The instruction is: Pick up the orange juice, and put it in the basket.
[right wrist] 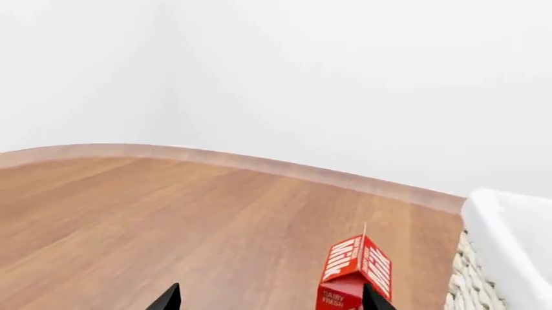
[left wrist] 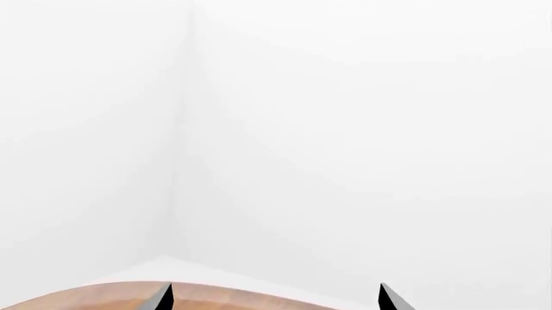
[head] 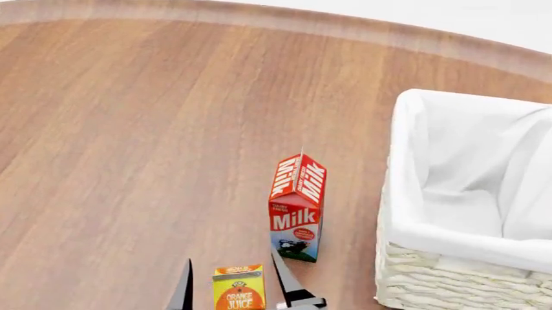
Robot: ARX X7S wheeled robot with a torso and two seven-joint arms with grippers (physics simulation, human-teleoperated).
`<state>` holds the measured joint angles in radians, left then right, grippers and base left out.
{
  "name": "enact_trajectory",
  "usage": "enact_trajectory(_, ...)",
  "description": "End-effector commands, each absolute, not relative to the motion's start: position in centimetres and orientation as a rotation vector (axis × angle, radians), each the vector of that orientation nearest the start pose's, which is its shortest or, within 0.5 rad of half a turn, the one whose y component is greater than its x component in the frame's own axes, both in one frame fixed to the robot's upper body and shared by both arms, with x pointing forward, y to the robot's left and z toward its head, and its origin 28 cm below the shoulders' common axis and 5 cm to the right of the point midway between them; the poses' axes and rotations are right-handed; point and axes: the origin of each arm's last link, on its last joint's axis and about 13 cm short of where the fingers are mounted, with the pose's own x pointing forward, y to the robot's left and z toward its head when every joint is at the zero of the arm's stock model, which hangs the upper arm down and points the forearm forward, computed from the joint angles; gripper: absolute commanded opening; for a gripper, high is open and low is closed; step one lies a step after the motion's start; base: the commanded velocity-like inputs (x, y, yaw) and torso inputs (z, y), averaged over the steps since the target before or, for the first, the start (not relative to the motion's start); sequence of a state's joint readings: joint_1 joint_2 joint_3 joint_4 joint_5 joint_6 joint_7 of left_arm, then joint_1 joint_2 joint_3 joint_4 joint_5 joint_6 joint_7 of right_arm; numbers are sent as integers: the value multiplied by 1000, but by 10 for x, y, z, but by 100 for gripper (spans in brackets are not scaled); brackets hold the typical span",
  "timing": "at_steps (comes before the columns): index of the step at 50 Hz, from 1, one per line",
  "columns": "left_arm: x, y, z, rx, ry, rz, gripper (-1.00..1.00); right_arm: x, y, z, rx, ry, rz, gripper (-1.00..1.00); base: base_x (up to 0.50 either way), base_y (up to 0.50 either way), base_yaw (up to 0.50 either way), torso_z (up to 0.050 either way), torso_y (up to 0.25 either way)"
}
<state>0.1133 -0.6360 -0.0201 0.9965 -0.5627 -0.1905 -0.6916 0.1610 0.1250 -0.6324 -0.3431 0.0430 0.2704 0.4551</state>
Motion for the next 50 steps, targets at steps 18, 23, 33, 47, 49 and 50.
enact_trajectory(18, 139, 242, 190, -95, -533, 138, 100, 216, 4, 49, -50, -99, 167, 100, 0, 0, 0, 0, 0)
enact_trajectory(23, 139, 242, 190, -95, -533, 138, 100, 216, 5, 43, -30, -89, 150, 100, 0, 0, 0, 0, 0)
enact_trajectory(33, 139, 242, 190, -97, -534, 138, 100, 216, 11, 36, -31, -70, 167, 100, 0, 0, 0, 0, 0)
enact_trajectory(47, 139, 243, 190, -98, -534, 138, 100, 220, 12, 26, -22, -42, 168, 100, 0, 0, 0, 0, 0)
enact_trajectory(49, 139, 243, 189, -98, -533, 138, 100, 221, 12, 25, -21, -39, 164, 100, 0, 0, 0, 0, 0)
enact_trajectory(50, 139, 242, 189, -97, -533, 137, 100, 221, 11, 24, -20, -38, 162, 100, 0, 0, 0, 0, 0)
